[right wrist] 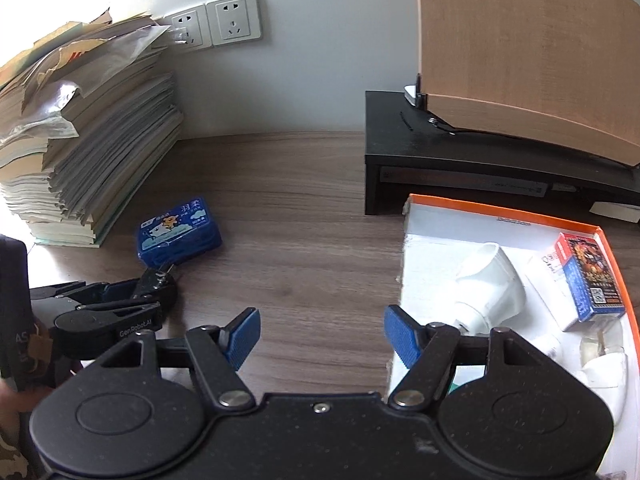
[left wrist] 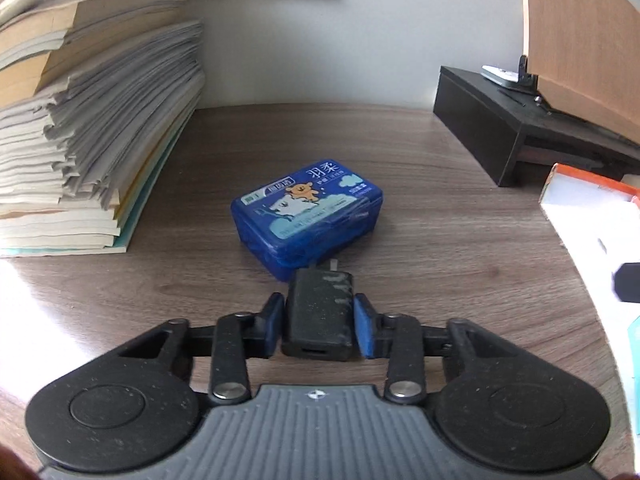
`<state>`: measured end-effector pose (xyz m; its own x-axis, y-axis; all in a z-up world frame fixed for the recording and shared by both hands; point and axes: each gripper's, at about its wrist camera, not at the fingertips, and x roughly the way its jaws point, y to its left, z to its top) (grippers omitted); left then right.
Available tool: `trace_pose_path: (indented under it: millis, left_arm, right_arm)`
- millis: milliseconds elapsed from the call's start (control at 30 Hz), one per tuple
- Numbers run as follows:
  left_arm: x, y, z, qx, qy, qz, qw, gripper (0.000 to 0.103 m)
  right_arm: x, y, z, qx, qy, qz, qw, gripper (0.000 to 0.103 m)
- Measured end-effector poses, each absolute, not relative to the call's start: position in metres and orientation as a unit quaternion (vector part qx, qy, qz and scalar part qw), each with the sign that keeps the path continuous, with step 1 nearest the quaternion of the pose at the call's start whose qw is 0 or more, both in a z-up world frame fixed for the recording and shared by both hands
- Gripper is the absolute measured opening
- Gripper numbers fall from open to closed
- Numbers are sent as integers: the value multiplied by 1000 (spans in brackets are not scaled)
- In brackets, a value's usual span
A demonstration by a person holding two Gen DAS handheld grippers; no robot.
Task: Organize rigid objects
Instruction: 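Grasp the black charger with the left gripper while the right gripper grasps the blue tissue box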
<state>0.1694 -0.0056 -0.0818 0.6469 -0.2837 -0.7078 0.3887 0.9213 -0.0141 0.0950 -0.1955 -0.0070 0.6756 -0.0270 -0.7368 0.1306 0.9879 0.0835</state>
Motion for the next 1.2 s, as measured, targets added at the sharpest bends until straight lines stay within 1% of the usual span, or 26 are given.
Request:
trace_pose_path:
  millis: [67,267,333,400,467,600,667,733,800,867,933,1033,1200]
  left_arm:
    - [169,2,-81,55,383,-192,902,36]
    - [155,33,-76,27,387,-182,904,36]
    - [151,45,-73,18,387,-172,906,36]
    - [151,55,-71,9,387,-164,907,36]
    - [150,65,-69,2,385,-154,910,36]
    - [149,80,-66,-2,379,-140,915,36]
    - [150,88,-66,-14,380,-135,915,36]
    - [153,92,-66,-20,380,-132,915,36]
    - [154,96,-66,-27,379,-132,915,36]
    - [155,98,-66,-30,379,-133,915,36]
    - [155,99,-66,-32,379,-131,916,36]
    - [156,101,-65,-37,380,-131,915,36]
    - [158,105,-65,-37,377,-135,916,36]
  right_arm:
    - [106,-186,-9,63,399,-26,915,82]
    - [147,-146,-13,44,390,65,918,87]
    - [163,-133,-15,39,389,70,918,91]
    - [178,-120,-16,37,381,87,920,92]
    - [193,-108,-20,30,383,96,918,96]
    - [216,-84,-24,10,389,84,917,97]
    - [226,-76,-26,13,397,48,916,97]
    - [241,-74,-26,47,409,-23,911,97]
    - [254,-76,-27,103,418,-56,901,97]
    - [267,-71,-30,126,422,-82,894,97]
    - [278,-62,-34,114,420,-103,894,97]
    - [289,-56,-46,76,454,-108,881,97]
    - [249,-71,-47,52,437,-126,889,97]
